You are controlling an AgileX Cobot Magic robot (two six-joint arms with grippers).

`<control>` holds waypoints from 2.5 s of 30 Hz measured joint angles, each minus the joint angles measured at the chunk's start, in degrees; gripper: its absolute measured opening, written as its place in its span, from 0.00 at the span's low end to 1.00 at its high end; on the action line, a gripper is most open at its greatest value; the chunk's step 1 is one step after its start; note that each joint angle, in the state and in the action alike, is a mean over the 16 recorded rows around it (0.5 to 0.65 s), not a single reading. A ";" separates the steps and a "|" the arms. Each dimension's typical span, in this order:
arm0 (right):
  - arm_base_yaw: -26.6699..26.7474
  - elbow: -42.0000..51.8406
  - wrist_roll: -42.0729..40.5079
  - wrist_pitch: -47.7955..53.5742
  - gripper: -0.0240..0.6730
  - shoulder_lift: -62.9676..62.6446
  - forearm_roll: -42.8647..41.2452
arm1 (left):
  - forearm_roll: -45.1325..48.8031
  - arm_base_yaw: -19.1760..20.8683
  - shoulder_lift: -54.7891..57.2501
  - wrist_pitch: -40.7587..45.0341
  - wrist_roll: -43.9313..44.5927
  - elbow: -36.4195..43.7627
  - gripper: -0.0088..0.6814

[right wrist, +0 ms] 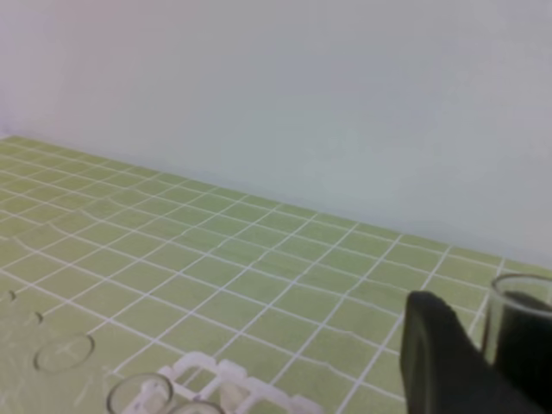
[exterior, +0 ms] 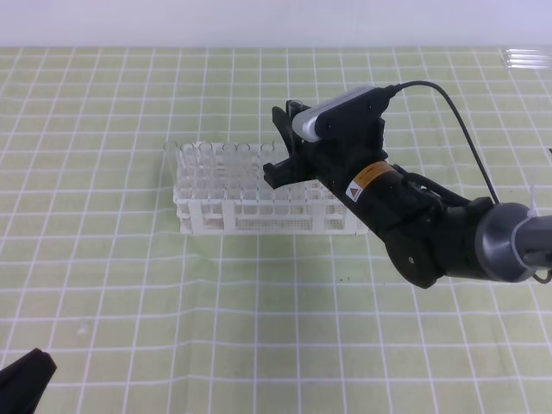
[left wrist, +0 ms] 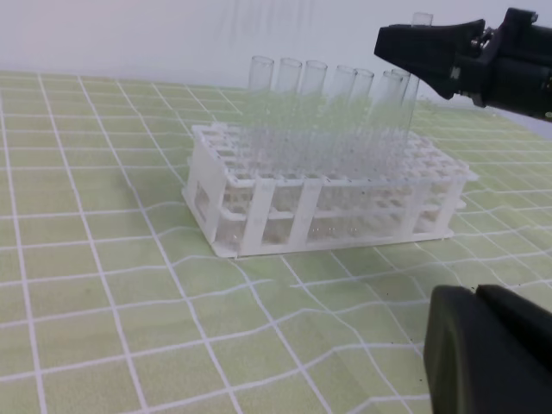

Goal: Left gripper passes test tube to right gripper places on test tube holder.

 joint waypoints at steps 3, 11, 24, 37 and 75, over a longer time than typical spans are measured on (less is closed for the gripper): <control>0.00 0.00 0.00 0.00 0.19 0.03 0.00 | -0.02 0.01 -0.05 0.07 -0.02 -0.13 0.01; 0.00 0.05 0.15 0.06 0.30 0.01 0.00 | -0.02 0.01 -0.07 0.02 -0.01 -0.13 0.01; 0.00 7.03 -0.66 1.14 0.42 -10.48 -0.30 | -0.01 0.01 -0.05 0.01 0.01 -0.07 0.01; 0.00 16.07 -0.89 18.09 0.22 -37.10 -0.67 | -0.03 0.01 -0.05 0.06 0.00 -0.20 0.01; -4.57 41.24 2.13 50.99 0.01 -78.61 -0.03 | 0.00 0.00 0.02 0.40 0.01 0.00 0.01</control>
